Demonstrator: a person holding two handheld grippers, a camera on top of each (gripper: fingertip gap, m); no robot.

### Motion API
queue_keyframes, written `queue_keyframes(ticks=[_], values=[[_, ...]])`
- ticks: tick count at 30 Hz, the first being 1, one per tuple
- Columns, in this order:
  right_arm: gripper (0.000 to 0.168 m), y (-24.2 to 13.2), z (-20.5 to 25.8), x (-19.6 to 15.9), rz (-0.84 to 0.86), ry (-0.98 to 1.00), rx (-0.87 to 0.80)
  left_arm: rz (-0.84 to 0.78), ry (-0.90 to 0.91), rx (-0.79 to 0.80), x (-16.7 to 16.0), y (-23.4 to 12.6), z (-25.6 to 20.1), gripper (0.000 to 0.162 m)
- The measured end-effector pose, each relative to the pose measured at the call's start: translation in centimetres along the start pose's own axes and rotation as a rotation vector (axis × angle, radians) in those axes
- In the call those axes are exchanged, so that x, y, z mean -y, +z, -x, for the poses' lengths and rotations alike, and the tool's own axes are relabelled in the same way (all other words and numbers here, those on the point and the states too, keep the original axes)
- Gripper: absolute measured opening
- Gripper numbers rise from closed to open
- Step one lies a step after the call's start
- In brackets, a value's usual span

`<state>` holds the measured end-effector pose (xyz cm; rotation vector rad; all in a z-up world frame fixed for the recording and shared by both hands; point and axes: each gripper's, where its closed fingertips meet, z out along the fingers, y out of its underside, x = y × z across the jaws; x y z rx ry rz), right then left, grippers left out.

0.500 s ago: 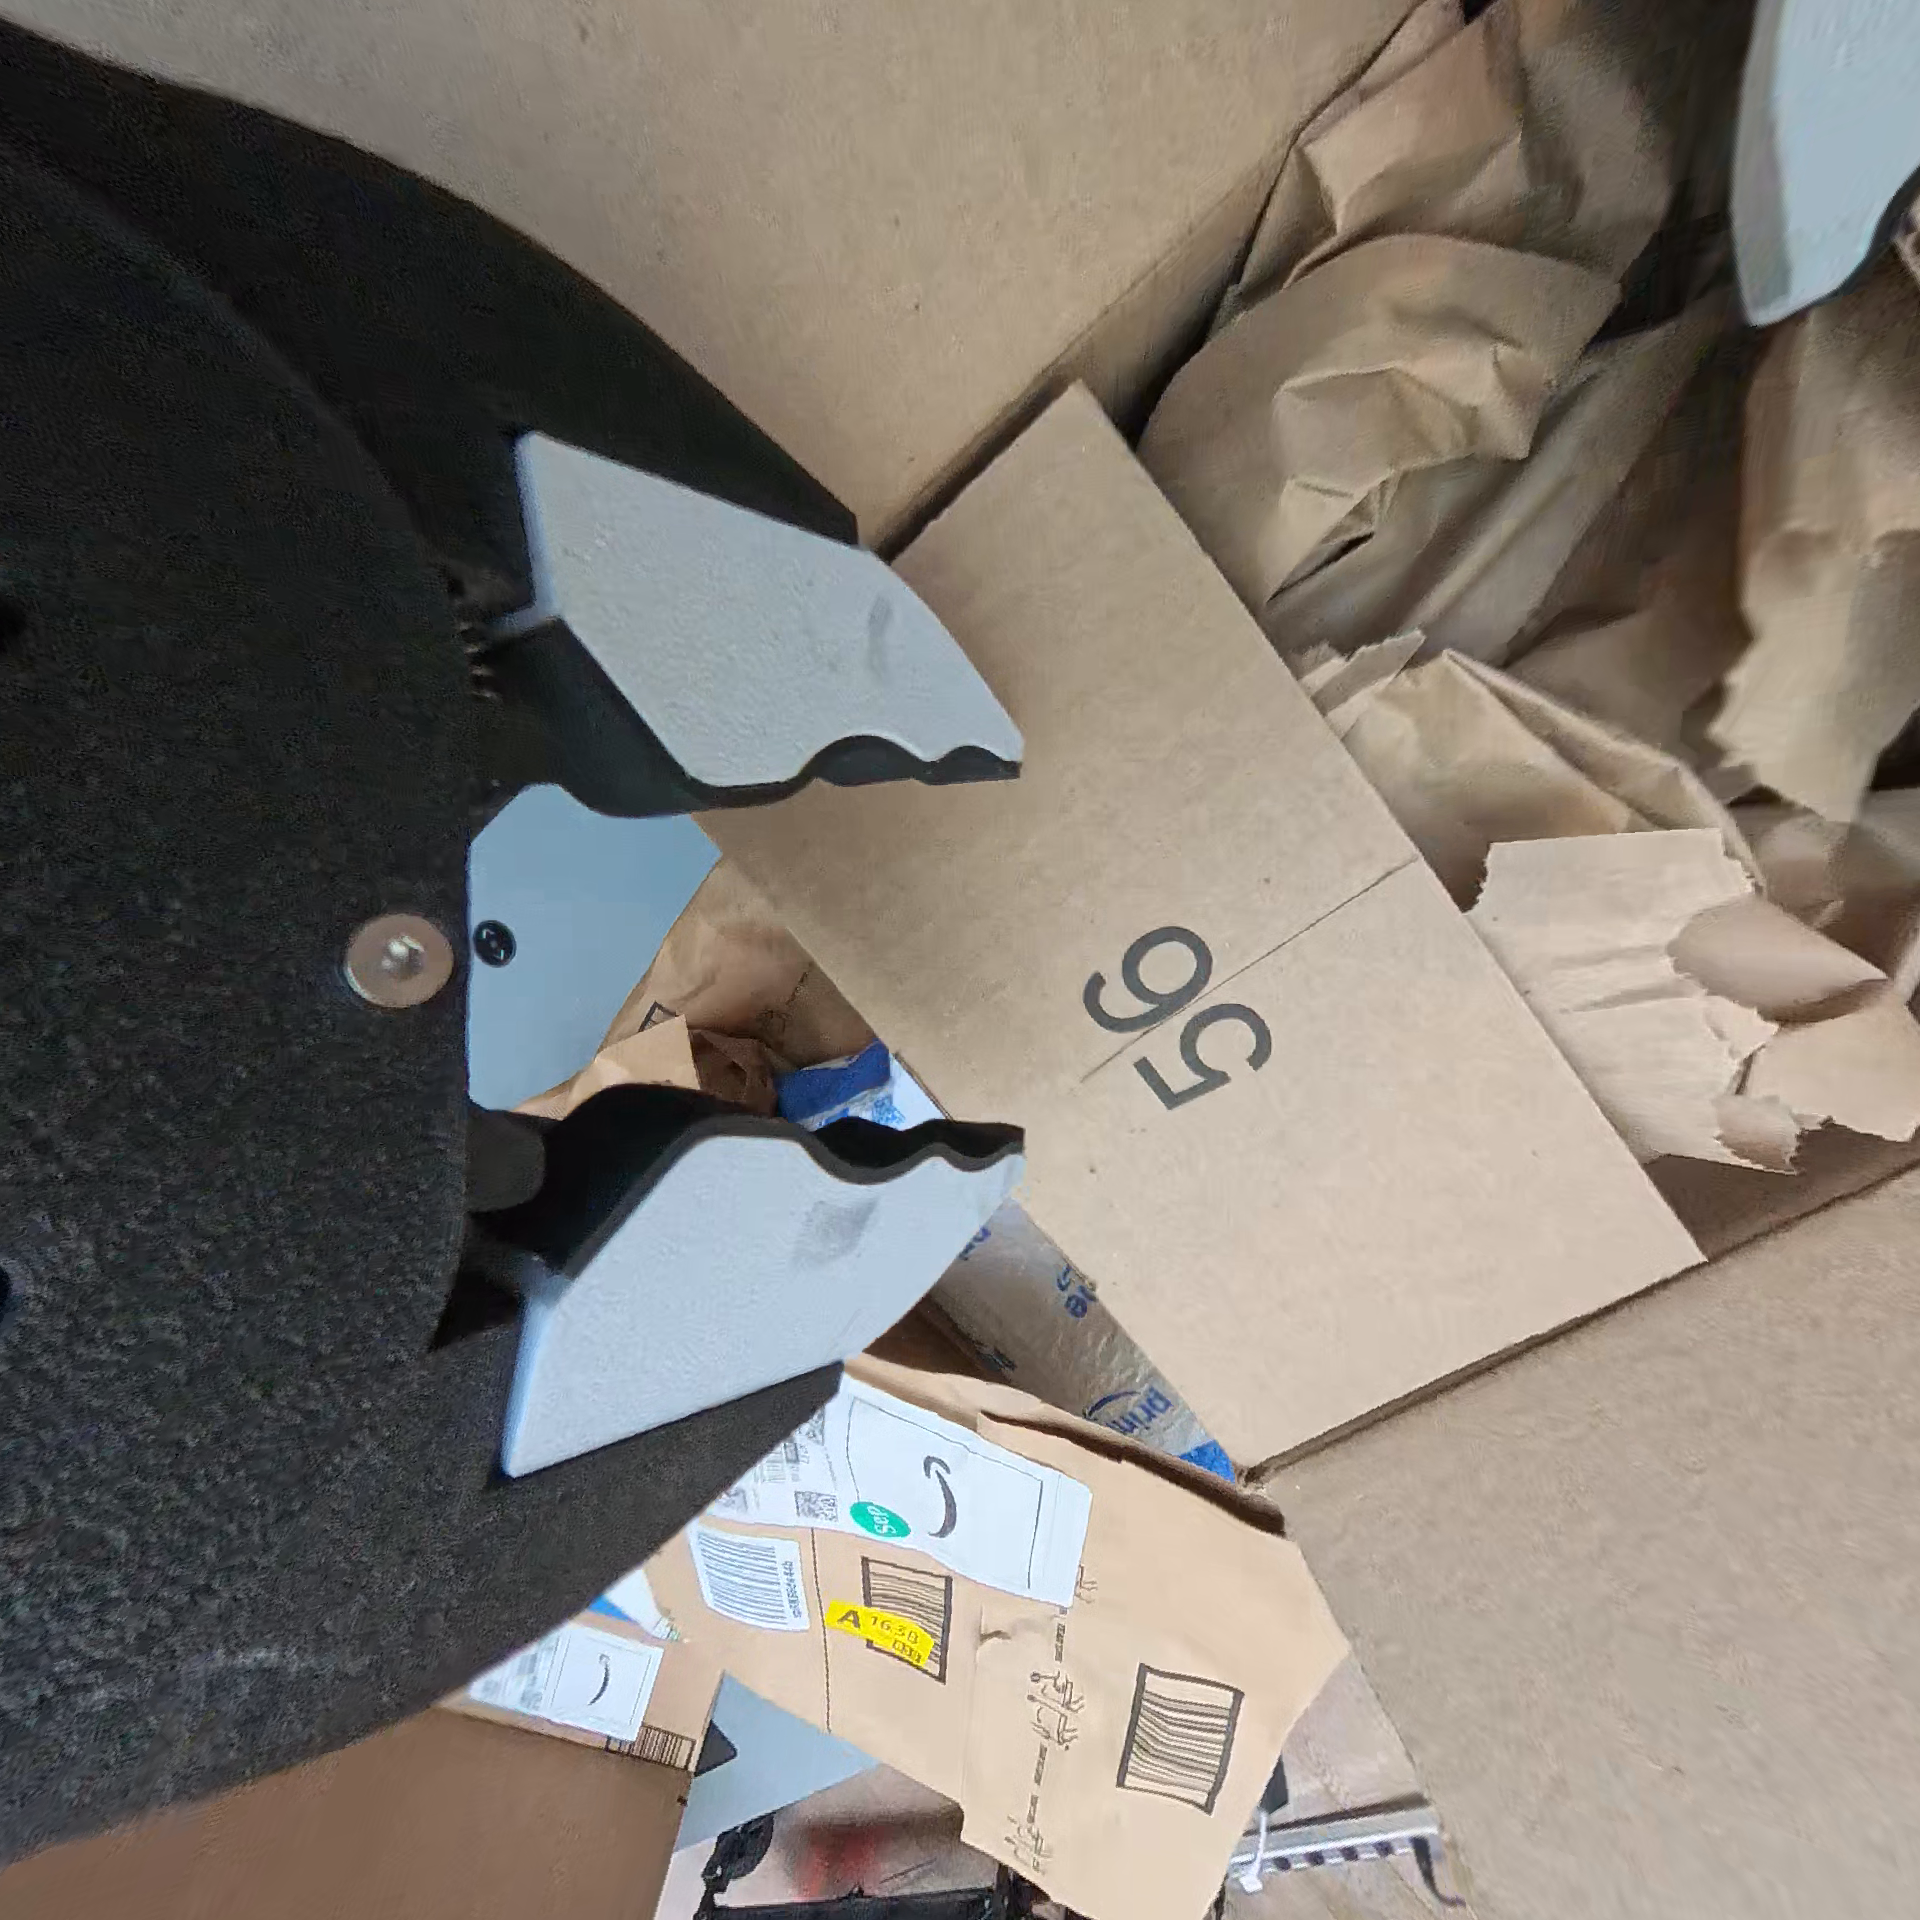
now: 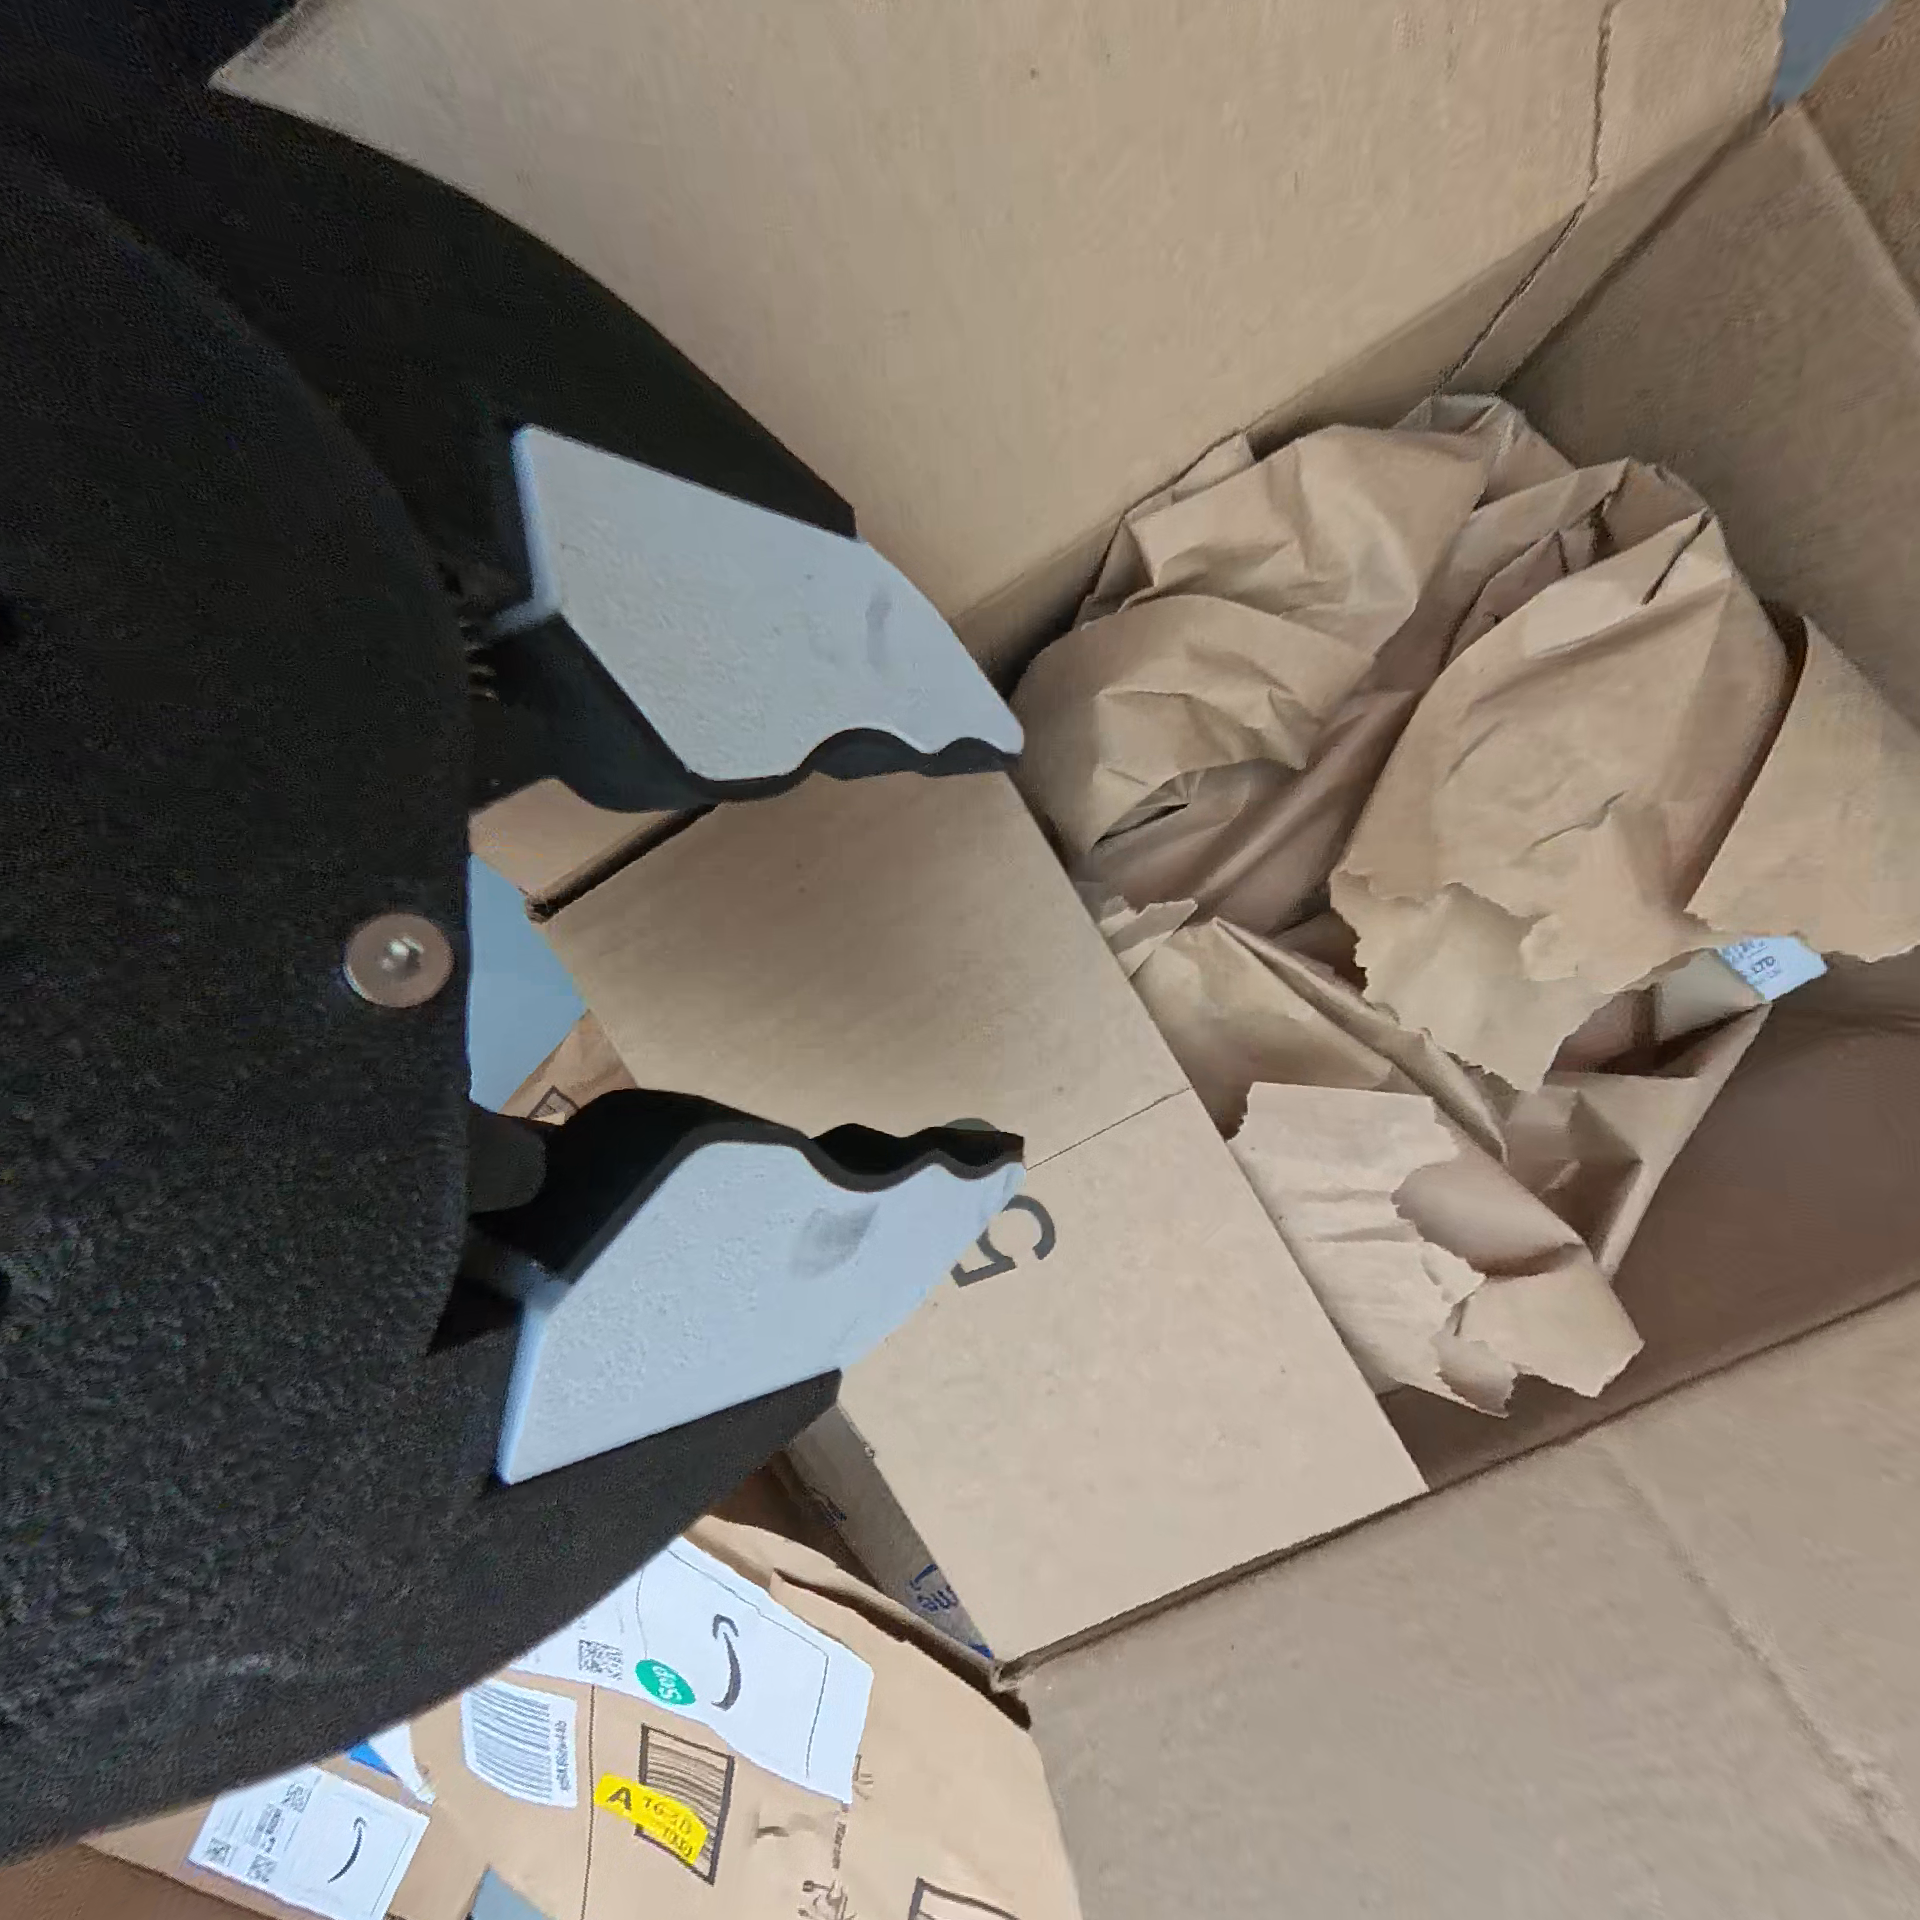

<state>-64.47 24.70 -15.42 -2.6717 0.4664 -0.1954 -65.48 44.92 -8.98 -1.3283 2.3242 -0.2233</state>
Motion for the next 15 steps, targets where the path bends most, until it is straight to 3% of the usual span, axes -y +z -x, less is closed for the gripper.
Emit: queue_keyframes(ticks=[1, 4, 8, 15], values=[[0.066, 0.3, 0.4, 0.5, 0.002, -0.010, 0.016, 0.009, -0.020, 0.005, -0.6, 0.1, 0.5, 0.061], [0.072, 1.7, 1.2, 1.4, 0.061, -0.056, 0.015, 0.015, -0.083, -0.014, -1.8, 0.7, 1.0, 0.059], [0.078, 3.7, 0.4, 0.8, 0.184, -0.127, -0.107, -0.010, -0.146, -0.062, -2.4, 0.8, 1.3, 0.056], [0.082, 1.3, -1.5, -0.1, 0.232, -0.142, -0.234, 0.018, -0.176, -0.049, -4.1, 1.4, 2.3, 0.050]])
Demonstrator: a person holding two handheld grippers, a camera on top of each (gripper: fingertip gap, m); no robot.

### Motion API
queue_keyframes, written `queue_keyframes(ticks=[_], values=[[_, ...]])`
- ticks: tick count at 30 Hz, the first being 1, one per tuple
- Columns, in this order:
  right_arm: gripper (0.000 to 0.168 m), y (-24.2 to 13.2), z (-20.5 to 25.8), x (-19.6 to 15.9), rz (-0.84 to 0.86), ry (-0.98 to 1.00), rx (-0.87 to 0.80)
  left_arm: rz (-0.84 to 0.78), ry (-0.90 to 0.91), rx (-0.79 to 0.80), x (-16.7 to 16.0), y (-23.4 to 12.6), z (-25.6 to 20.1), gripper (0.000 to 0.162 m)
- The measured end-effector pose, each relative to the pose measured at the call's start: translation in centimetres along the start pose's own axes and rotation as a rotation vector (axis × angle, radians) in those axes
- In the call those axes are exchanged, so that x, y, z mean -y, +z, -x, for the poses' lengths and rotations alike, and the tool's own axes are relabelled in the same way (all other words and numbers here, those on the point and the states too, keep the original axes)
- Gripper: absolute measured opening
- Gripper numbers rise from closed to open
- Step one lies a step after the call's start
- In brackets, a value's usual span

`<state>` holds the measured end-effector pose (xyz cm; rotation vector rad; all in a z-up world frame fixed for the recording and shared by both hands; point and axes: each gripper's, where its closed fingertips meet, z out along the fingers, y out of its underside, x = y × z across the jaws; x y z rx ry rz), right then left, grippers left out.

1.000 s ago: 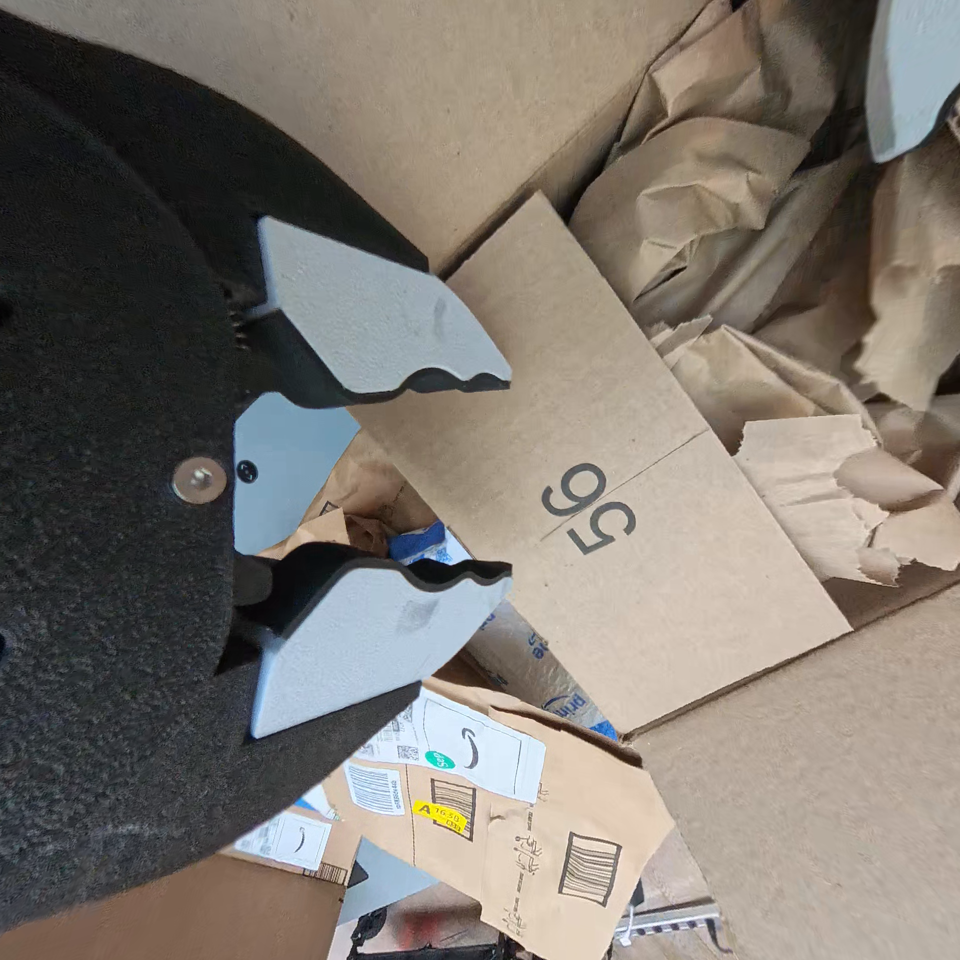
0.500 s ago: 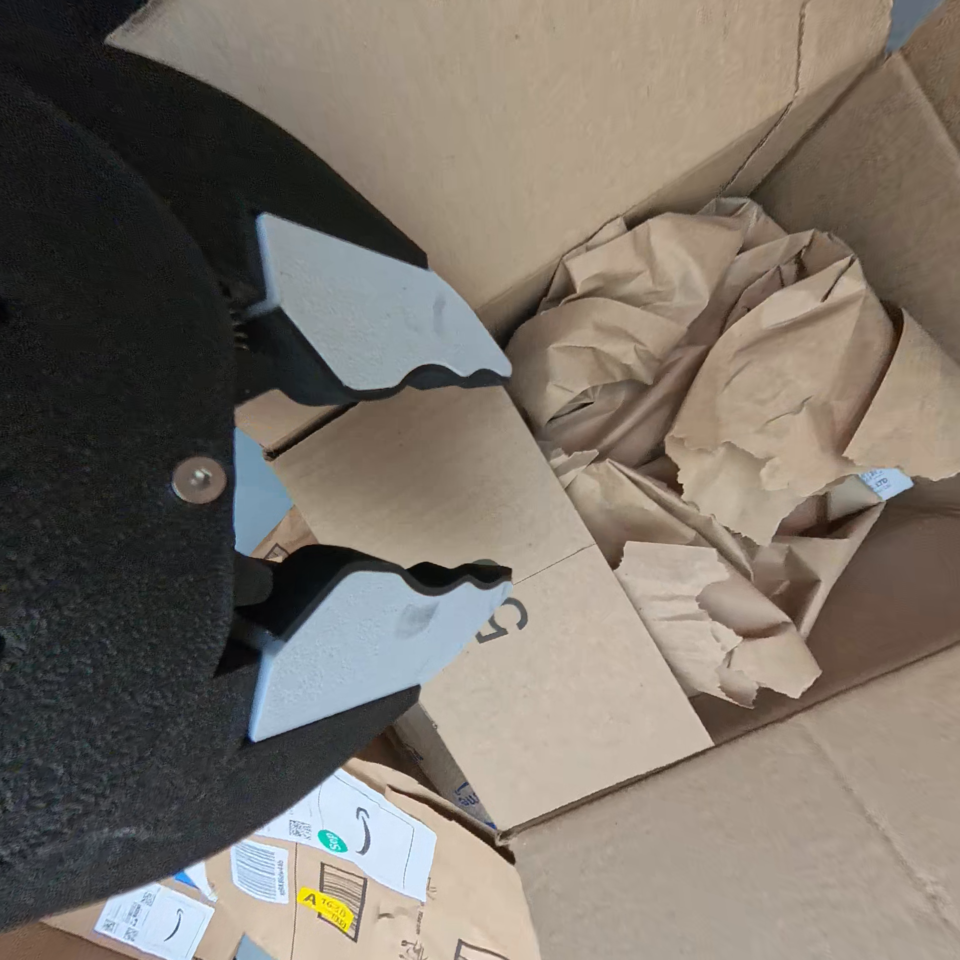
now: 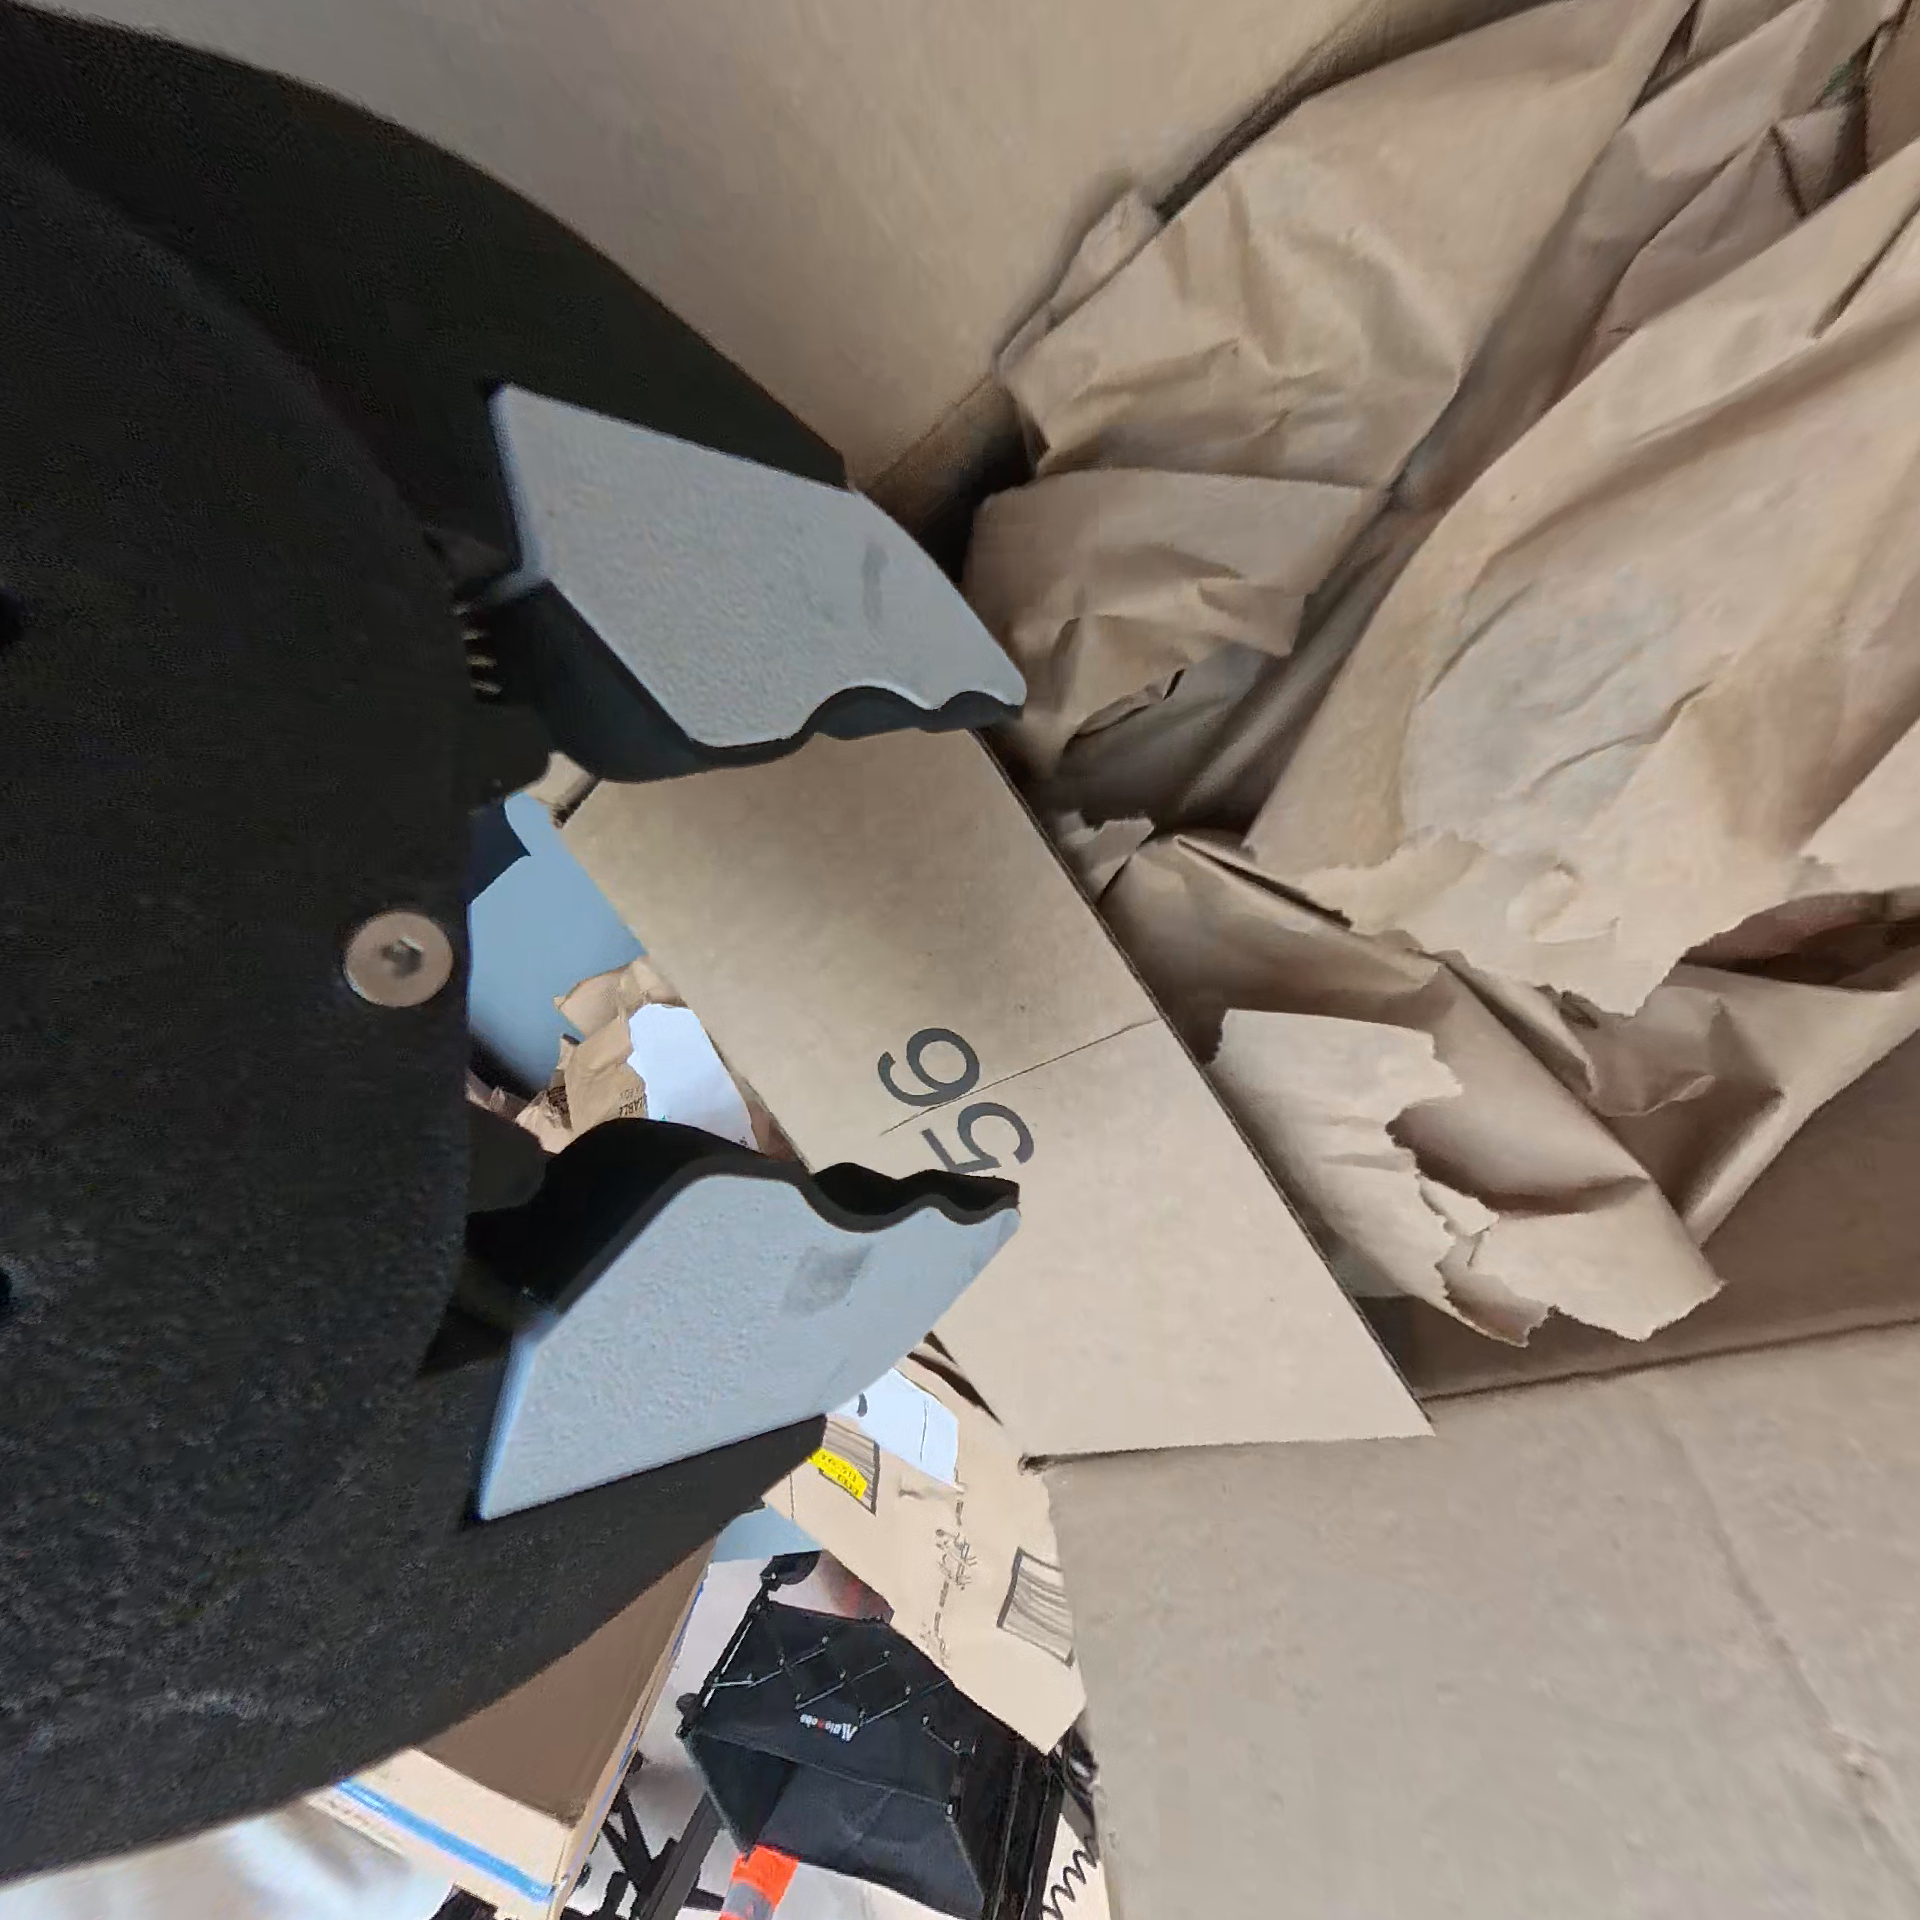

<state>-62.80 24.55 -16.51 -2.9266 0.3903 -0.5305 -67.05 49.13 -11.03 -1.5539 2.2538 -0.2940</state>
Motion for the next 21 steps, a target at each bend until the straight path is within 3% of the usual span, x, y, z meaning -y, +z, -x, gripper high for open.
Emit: queue_keyframes(ticks=[4, 9, 15, 21], values=[[0.075, -2.9, -1.7, -0.5, -0.031, -0.001, -0.056, 0.092, 0.016, 0.031, -2.7, 1.7, 0.3, 0.039], [0.070, -6.2, -4.2, -2.3, -0.075, 0.097, -0.030, 0.052, -0.054, -0.043, -3.5, 2.6, -0.3, 0.027], [0.064, -8.1, -7.8, -7.9, -0.094, 0.327, 0.073, -0.080, -0.280, -0.357, -3.0, 2.1, -1.9, 0.040], [0.063, -5.2, -7.9, -13.3, -0.093, 0.582, 0.312, -0.146, -0.427, -0.592, -3.5, 2.6, -3.7, 0.041]])
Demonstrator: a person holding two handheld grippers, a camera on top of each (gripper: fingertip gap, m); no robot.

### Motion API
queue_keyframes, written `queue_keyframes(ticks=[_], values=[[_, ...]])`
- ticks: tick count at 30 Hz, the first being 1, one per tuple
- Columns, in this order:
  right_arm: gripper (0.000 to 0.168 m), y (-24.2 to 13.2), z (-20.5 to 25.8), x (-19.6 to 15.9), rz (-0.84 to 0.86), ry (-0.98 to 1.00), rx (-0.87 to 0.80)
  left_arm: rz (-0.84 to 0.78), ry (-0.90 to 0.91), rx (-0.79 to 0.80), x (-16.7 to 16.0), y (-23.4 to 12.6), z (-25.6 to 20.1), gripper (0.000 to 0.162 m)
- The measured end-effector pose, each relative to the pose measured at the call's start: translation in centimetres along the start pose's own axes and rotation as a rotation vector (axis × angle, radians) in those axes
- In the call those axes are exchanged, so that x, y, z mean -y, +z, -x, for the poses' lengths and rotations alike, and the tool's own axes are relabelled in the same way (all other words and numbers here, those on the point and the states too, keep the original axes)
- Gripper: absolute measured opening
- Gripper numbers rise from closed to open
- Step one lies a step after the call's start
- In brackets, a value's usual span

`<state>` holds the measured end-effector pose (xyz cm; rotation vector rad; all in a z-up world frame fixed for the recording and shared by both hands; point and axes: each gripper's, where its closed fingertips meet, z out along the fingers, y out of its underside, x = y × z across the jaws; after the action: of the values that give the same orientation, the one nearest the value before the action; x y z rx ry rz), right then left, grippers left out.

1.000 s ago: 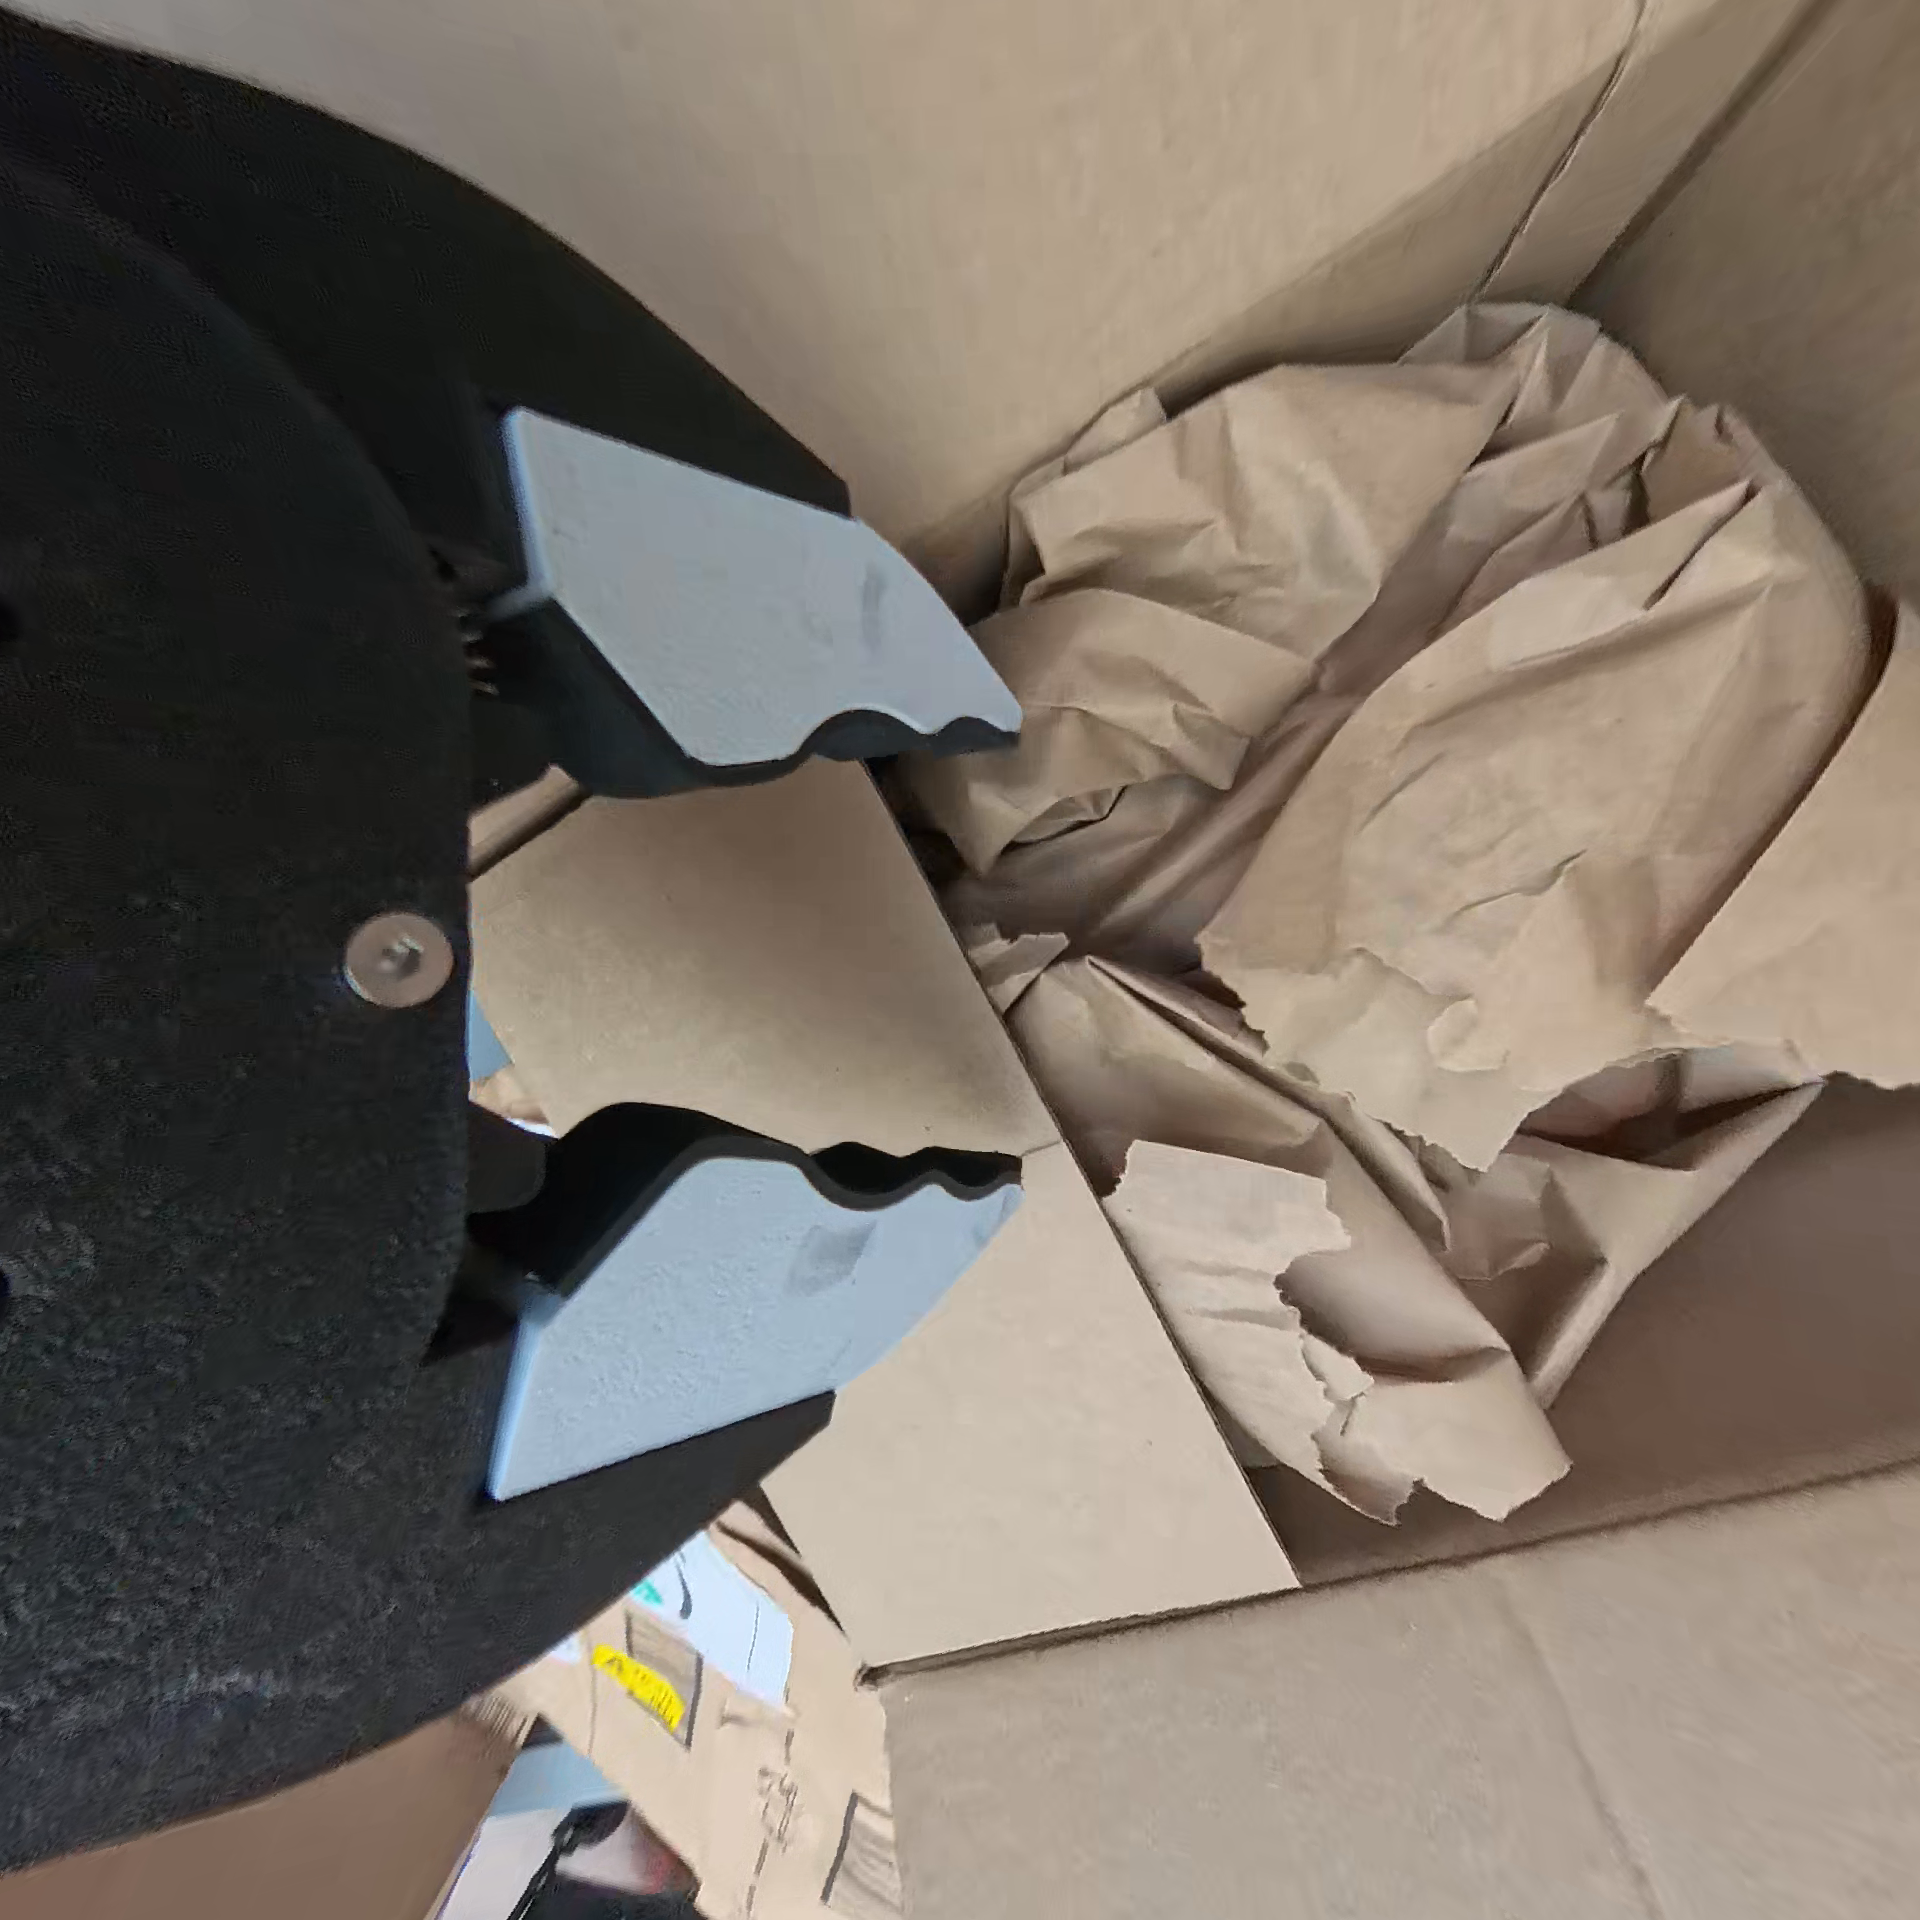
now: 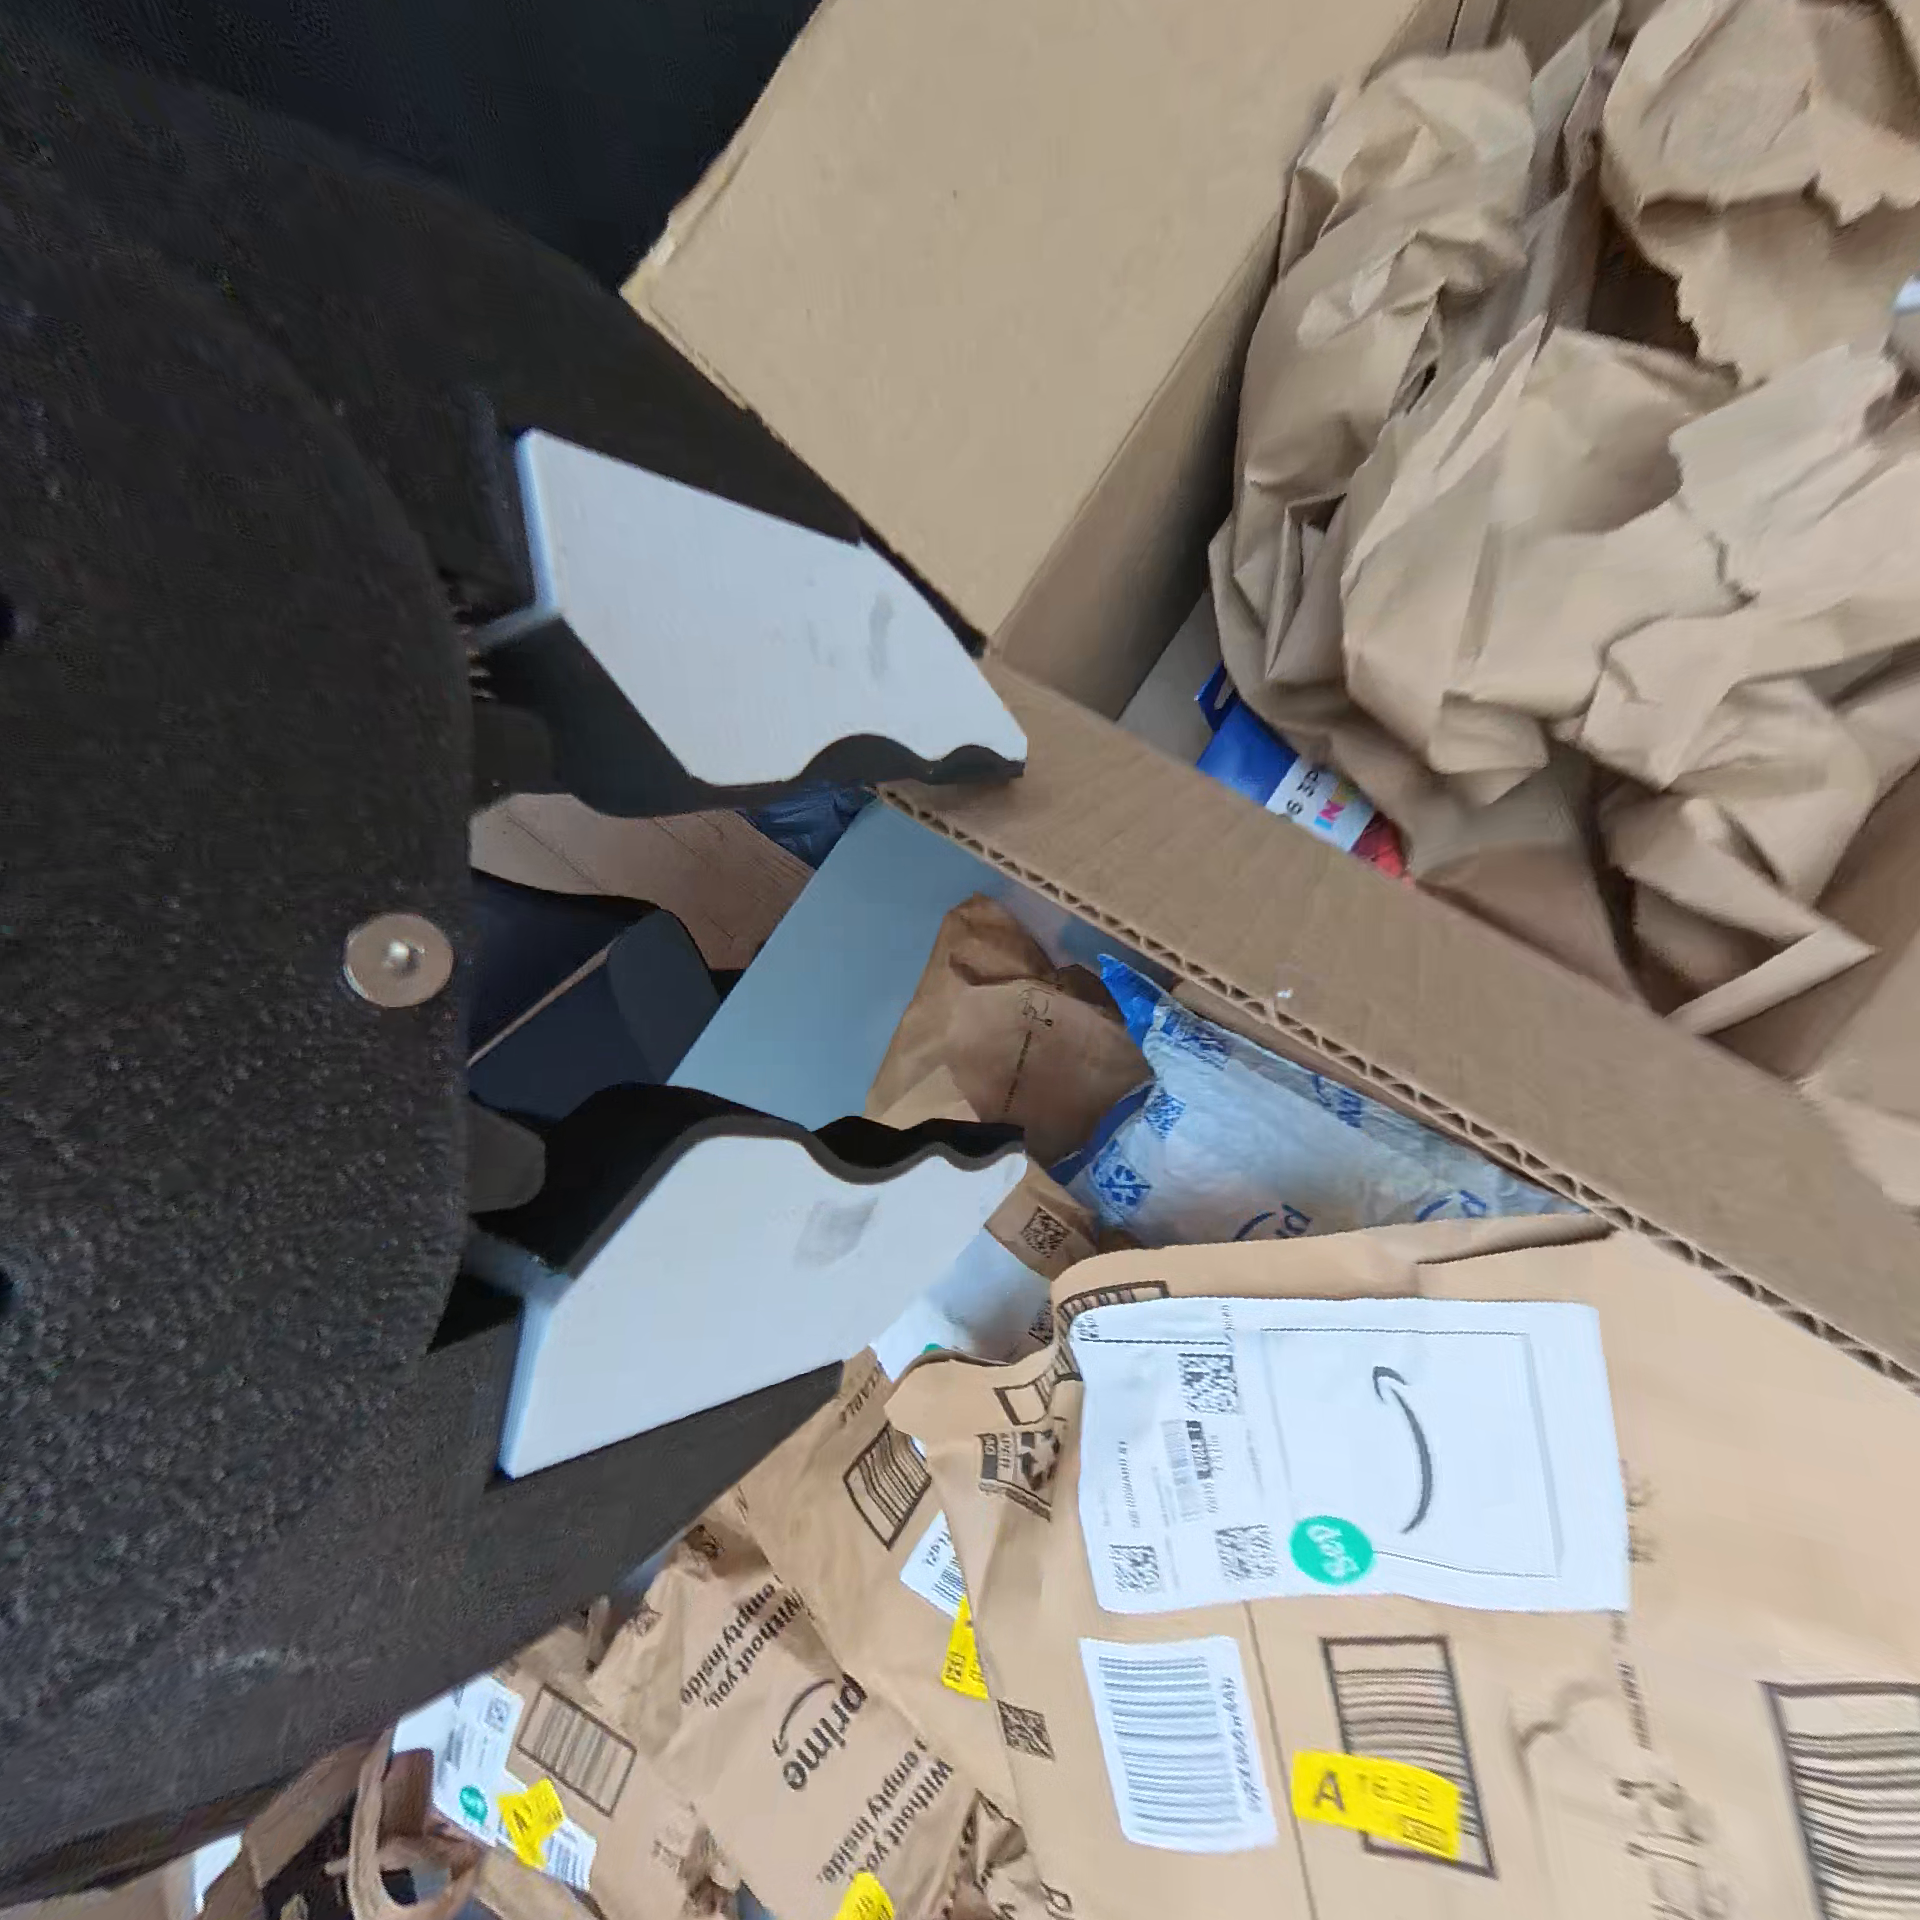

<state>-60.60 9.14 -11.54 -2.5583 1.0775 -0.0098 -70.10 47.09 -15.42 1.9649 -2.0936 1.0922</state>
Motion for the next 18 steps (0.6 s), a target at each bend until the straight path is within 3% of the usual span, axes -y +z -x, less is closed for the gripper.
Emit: queue_keyframes(ticks=[4, 10, 13, 18], values=[[0.058, 3.9, 0.2, -2.7, 0.032, 0.117, 0.187, -0.035, -0.075, -0.126, -0.7, 1.1, -0.5, 0.041], [0.054, 7.5, 4.9, -1.6, -0.071, 0.248, 0.537, -0.014, -0.085, -0.229, -1.8, 3.5, -2.3, 0.032], [0.072, 7.9, 3.3, -2.7, -0.025, 0.223, 0.421, -0.031, -0.056, -0.232, -1.5, 3.5, -2.5, 0.028], [0.062, 5.8, 2.7, -1.8, -0.069, 0.088, 0.258, -0.041, -0.051, -0.277, -1.4, 3.1, -3.6, 0.016]])
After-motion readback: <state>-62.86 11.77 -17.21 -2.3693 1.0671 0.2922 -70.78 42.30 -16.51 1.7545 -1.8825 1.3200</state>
